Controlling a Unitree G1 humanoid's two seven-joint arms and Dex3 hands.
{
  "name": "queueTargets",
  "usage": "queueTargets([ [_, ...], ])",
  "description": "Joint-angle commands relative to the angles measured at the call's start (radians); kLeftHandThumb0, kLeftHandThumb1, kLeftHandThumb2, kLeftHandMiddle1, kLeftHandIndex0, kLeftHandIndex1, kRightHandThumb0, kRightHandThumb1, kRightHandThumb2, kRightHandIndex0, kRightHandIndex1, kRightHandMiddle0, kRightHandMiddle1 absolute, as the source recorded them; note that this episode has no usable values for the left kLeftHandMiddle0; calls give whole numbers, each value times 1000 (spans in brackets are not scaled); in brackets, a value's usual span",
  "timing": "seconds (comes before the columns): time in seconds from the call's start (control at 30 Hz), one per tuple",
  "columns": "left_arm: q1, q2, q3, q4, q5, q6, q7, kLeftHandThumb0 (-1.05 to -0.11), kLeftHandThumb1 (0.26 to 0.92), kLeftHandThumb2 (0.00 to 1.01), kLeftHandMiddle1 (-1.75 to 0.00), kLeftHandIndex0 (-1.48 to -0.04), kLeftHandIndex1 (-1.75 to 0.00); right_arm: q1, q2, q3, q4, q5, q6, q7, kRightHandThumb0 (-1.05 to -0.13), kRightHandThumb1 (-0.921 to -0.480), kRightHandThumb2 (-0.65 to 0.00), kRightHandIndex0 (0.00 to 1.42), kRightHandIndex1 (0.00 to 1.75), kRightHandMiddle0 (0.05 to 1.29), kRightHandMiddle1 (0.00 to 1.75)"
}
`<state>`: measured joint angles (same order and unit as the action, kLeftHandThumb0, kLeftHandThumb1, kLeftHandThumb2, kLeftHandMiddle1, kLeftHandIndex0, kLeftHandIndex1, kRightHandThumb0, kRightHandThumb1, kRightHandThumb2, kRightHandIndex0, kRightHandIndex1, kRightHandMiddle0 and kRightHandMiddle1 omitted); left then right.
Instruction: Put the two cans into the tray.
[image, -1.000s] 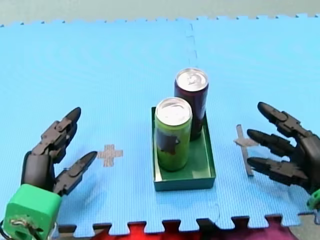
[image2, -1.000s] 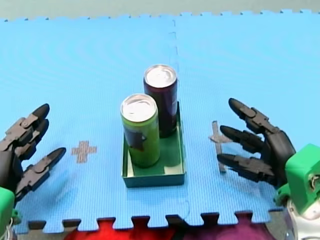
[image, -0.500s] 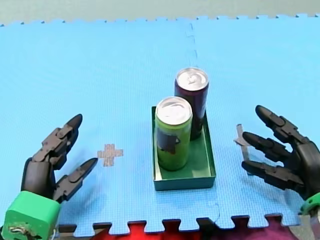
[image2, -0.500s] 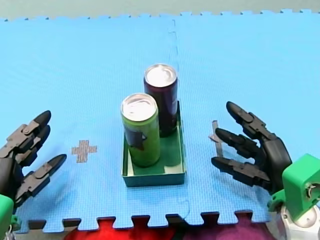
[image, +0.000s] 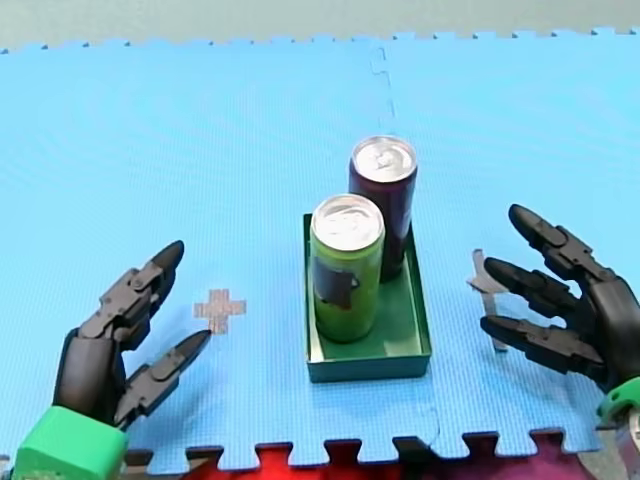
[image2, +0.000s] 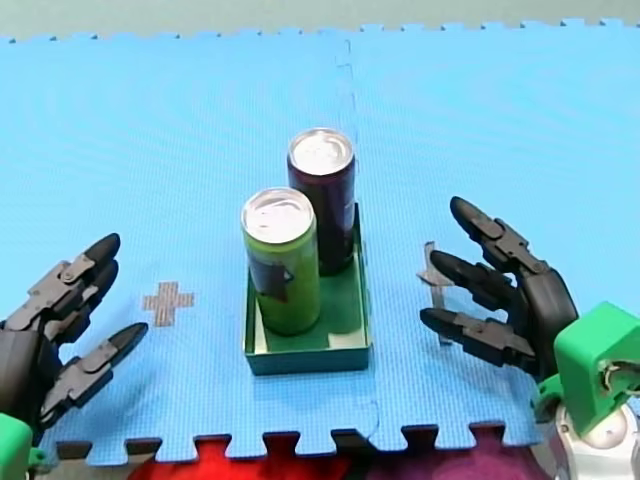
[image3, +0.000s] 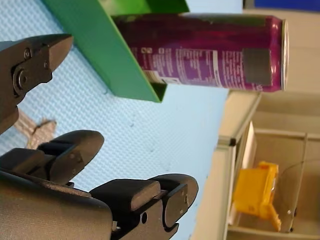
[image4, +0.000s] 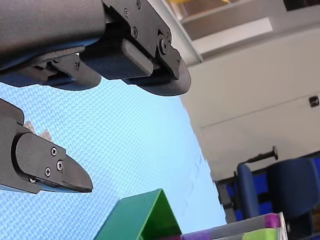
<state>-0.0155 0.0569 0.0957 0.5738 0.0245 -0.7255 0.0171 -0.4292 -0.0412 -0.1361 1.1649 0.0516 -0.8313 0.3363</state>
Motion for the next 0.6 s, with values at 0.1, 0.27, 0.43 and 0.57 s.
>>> queueTargets([
  [0.1, 1, 10, 5, -9, -1, 3, 2, -1048, 887, 8, -14, -564, -11, -8, -4, 4, 2, -2, 0, -5, -655, -710, 0, 512, 0, 370, 0],
  [0.27, -1, 15, 5, -10, 4, 3, 4, -1048, 894, 9, -11, -565, -9, -12, -4, 4, 4, 1, 1, -2, -655, -710, 0, 511, 0, 368, 0],
  [0.43, -1, 18, 5, -12, 2, 4, 1, -1048, 898, 9, -9, -565, -7, -15, -2, 1, 7, 5, -2, 3, -652, -707, 0, 513, 1, 369, 1],
  [0.57, 2, 19, 5, -16, 0, 6, -2, -1048, 901, 8, -8, -565, -5, -16, -4, 0, 10, 6, -9, 7, -649, -706, 0, 513, 1, 370, 0],
])
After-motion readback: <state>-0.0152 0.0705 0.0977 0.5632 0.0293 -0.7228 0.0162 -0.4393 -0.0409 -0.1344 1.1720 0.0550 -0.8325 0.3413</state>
